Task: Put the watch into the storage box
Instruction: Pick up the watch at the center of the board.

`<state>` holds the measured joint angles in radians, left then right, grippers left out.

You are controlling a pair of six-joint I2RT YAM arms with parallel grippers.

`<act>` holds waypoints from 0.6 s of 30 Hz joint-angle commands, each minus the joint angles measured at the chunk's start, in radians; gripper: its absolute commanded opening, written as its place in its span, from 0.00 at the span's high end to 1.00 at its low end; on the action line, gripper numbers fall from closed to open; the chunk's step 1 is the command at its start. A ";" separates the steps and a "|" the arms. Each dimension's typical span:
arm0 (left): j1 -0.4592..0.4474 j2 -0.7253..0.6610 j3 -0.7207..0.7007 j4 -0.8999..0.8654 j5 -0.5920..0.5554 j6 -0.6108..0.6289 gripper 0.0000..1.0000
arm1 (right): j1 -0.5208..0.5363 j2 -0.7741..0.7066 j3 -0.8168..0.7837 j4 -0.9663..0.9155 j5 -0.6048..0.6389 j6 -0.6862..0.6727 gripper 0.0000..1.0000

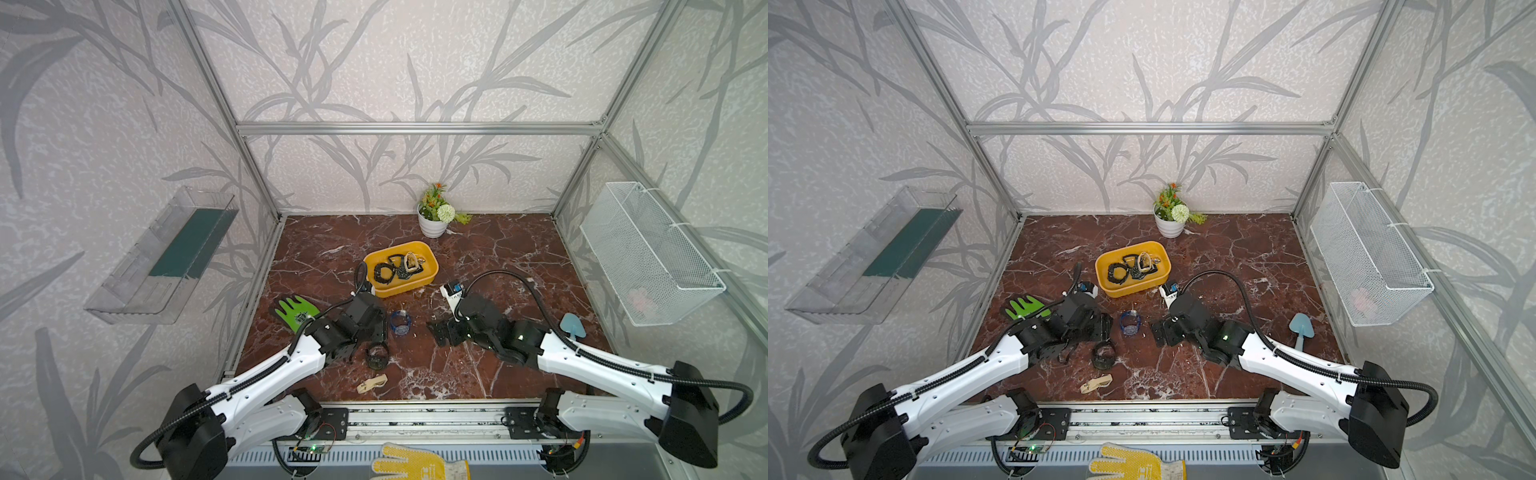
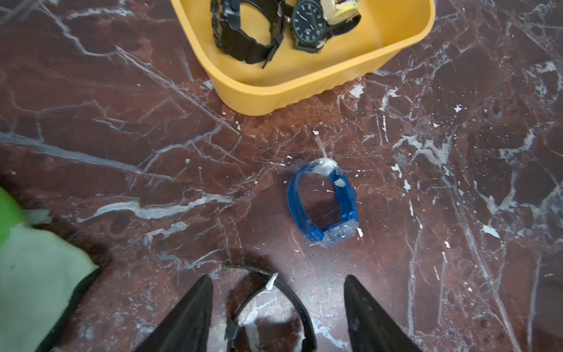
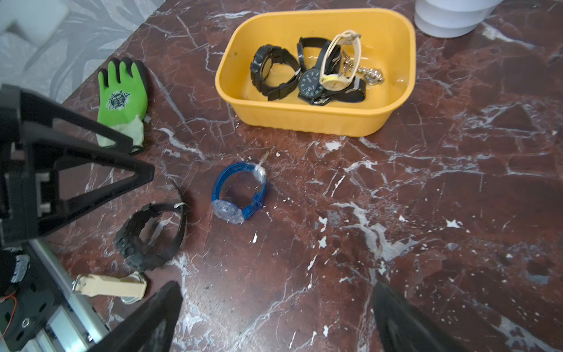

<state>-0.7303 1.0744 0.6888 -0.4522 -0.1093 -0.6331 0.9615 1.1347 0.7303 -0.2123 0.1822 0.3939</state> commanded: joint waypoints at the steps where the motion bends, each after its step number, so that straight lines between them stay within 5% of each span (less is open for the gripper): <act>1: 0.008 0.052 0.059 0.012 0.077 -0.010 0.36 | 0.048 -0.020 -0.030 0.025 0.067 0.036 0.02; 18: 0.088 0.404 0.236 -0.049 0.209 0.048 0.48 | 0.123 -0.078 -0.078 0.018 0.095 0.017 0.02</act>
<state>-0.6464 1.4494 0.8978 -0.4789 0.0834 -0.5953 1.0763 1.0760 0.6724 -0.1921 0.2687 0.4042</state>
